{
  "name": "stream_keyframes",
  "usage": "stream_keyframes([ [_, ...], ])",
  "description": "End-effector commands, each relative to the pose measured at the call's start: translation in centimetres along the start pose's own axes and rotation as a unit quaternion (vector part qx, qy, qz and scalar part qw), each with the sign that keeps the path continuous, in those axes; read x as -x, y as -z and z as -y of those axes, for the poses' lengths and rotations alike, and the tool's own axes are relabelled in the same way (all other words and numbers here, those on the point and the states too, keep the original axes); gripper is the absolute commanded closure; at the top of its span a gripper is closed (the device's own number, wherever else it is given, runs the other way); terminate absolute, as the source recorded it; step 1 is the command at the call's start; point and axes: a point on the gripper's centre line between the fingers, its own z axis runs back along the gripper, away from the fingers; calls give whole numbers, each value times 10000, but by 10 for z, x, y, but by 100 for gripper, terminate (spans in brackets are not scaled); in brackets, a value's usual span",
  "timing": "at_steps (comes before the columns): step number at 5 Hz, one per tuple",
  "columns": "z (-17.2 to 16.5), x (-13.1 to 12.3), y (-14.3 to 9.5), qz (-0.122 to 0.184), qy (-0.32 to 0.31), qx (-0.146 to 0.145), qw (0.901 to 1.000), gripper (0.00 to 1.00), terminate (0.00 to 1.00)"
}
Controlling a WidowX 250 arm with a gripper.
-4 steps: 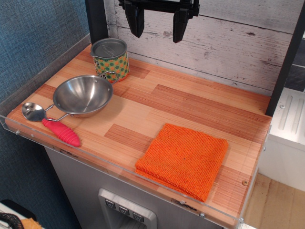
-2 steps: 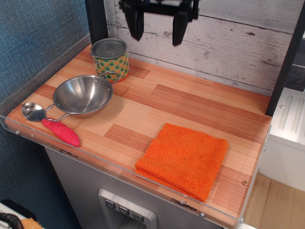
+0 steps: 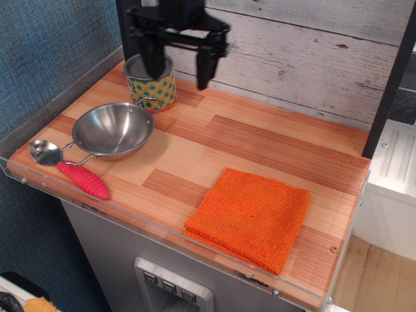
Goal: Move wok to space above orange cloth.
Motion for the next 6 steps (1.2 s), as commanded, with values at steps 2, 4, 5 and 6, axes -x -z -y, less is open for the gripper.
stream_keyframes([
  [2,-37,13,39,-83,-129,-728,9972,0,0],
  [4,-44,19,65,-249,-223,-911,9953,0,0],
  [5,-44,16,73,-217,-275,-984,9945,0,0],
  [6,-47,15,80,-308,-317,-1014,9939,0,0],
])
